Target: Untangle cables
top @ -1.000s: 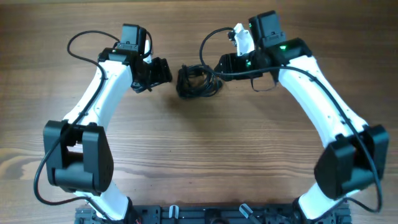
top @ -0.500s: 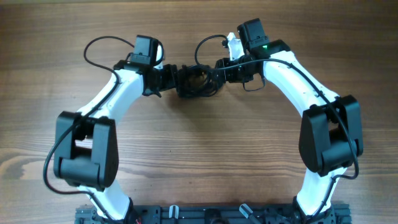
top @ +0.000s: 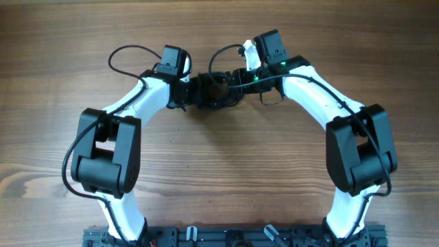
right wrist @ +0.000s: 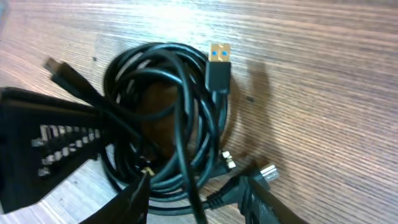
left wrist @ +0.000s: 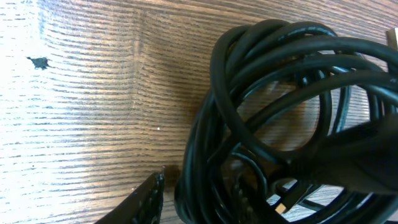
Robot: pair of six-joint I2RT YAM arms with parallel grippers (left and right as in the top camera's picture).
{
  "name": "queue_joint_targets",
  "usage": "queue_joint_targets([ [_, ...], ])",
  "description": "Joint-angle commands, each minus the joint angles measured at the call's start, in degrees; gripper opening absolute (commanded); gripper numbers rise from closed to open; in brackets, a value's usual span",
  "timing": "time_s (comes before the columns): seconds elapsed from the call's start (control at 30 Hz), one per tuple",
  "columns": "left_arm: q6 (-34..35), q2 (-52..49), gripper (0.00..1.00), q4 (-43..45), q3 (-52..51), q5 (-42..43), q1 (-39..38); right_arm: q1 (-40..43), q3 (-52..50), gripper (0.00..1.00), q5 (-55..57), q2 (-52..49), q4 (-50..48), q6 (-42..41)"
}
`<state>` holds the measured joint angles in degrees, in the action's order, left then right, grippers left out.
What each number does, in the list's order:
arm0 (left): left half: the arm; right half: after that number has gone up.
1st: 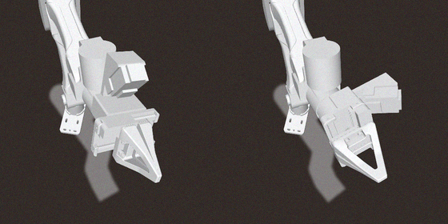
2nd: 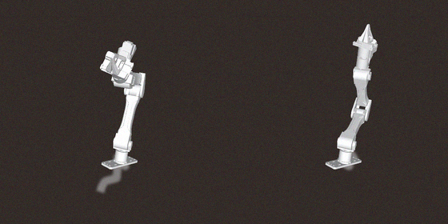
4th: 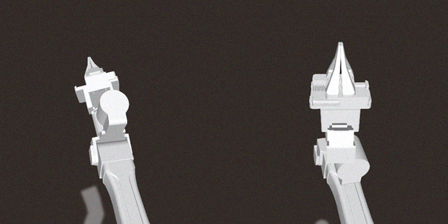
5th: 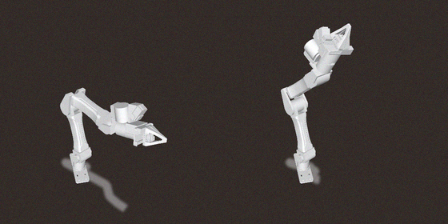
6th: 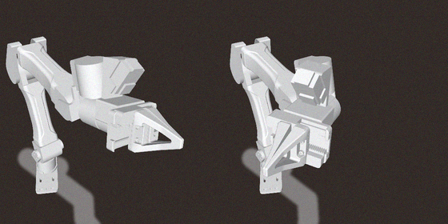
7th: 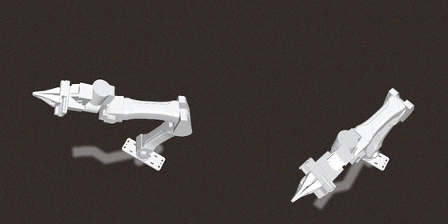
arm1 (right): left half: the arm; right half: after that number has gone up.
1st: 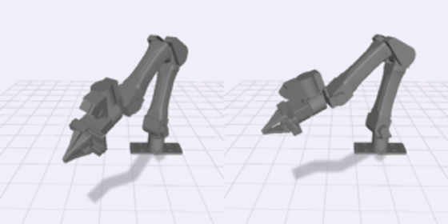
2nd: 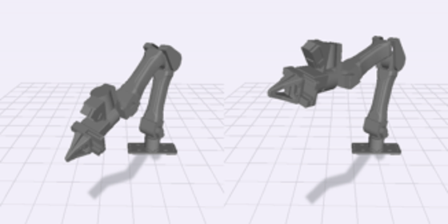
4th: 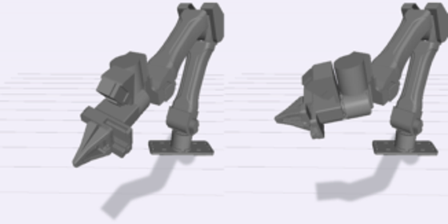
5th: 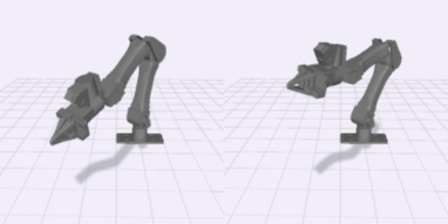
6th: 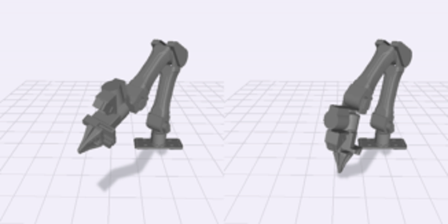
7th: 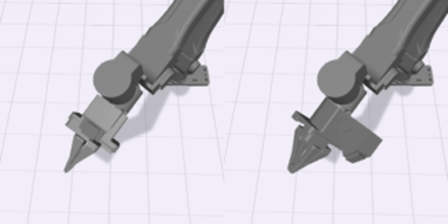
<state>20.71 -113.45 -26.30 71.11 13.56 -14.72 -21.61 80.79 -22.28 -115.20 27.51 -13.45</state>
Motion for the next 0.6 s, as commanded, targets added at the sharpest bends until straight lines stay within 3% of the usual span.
queue_joint_targets([
  [0.0,-0.09,-0.70,0.36,-0.26,-0.72,-0.35,-0.07,-0.15,-1.62,0.43,1.75,-0.98,-0.85,-0.26],
  [0.13,-0.09,-0.70,0.36,-0.26,-0.72,-0.35,-0.07,-0.20,-1.66,0.25,1.73,-1.22,-0.76,-0.90],
  [0.23,-0.11,-0.70,0.39,-0.26,-0.72,-0.37,-0.07,-0.44,-1.70,0.04,1.42,-1.62,-0.52,-1.79],
  [0.4,-0.11,-0.70,0.59,-0.31,-0.72,-0.37,-0.07,0.68,-0.92,0.04,1.22,-0.26,2.78,-0.22],
  [0.47,-0.09,-0.70,0.56,-0.68,-0.72,-0.83,-0.02,2.32,0.92,0.04,-1.07,2.43,5.90,0.17],
  [0.57,0.57,-0.70,0.33,-1.53,-0.72,-4.04,-0.02,5.42,2.14,0.04,-10.21,8.02,8.66,1.92],
])
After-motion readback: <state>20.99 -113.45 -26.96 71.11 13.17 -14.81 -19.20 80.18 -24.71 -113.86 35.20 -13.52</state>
